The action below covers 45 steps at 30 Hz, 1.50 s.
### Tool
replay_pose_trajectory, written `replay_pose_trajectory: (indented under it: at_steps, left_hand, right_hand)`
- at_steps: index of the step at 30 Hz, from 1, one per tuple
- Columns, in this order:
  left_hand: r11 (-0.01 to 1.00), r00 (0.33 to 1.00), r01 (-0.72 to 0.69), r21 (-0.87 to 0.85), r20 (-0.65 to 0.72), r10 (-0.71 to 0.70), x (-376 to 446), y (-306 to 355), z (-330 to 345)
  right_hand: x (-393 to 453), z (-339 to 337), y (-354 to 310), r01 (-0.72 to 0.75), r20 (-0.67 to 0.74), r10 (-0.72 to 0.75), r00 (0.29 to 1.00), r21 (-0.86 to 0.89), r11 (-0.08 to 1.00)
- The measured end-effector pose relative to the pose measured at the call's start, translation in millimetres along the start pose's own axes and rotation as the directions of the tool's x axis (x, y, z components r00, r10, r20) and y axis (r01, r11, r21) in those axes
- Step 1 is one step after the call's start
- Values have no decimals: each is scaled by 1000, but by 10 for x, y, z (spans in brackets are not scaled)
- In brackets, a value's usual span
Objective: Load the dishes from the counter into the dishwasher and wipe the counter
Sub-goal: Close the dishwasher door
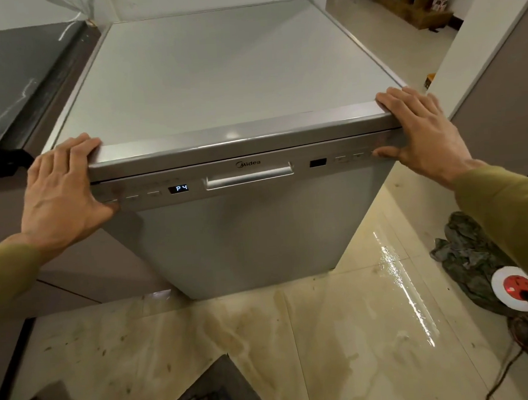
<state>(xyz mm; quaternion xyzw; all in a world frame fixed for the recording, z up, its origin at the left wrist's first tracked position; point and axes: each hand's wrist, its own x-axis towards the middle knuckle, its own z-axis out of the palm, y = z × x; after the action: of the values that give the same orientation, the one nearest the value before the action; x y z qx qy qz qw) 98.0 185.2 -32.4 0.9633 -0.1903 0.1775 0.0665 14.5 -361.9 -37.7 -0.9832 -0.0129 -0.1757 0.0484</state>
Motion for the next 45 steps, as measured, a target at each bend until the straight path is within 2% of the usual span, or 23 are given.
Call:
replay_pose_trajectory:
  at_steps: [6, 11, 13, 17, 20, 22, 29, 37, 45]
  left_hand:
    - [1000, 1000, 10, 22, -26, -9, -32, -3, 7]
    - [999, 1000, 29, 32, 12, -29, -38, 9, -25]
    - [999, 999, 29, 22, 26, -30, -40, -2, -38]
    - [1000, 999, 13, 16, 34, -14, -43, 1, -66]
    - [1000, 999, 19, 11, 29, -19, -35, -19, -49]
    - [999, 999, 36, 6, 18, -36, -33, -15, -41]
    - [996, 996, 91, -14, -13, -91, -25, 22, -25]
    - [979, 980, 170, -114, -86, -180, 5, 63, 14]
    - [975, 972, 188, -121, -122, -203, 12, 65, 59]
  right_hand:
    - [-15, -29, -14, 53, -20, -54, 998, -58, 997]
    - [14, -78, -137, 18, 25, -16, 1000, -66, 998]
    - [76, -148, -240, 29, 59, -25, 998, -75, 997]
    - [325, -210, -539, 34, 182, -40, 983, 38, 999]
    - [514, -71, -870, 86, 257, -88, 962, 19, 996]
    - [603, 1, -1080, 39, 282, -44, 959, 25, 999]
    - [754, 99, -1329, -26, 258, 26, 966, -6, 1000]
    - [714, 151, -1334, -32, 178, 35, 983, -20, 999]
    - [709, 192, -1342, -26, 125, 30, 992, -38, 999]
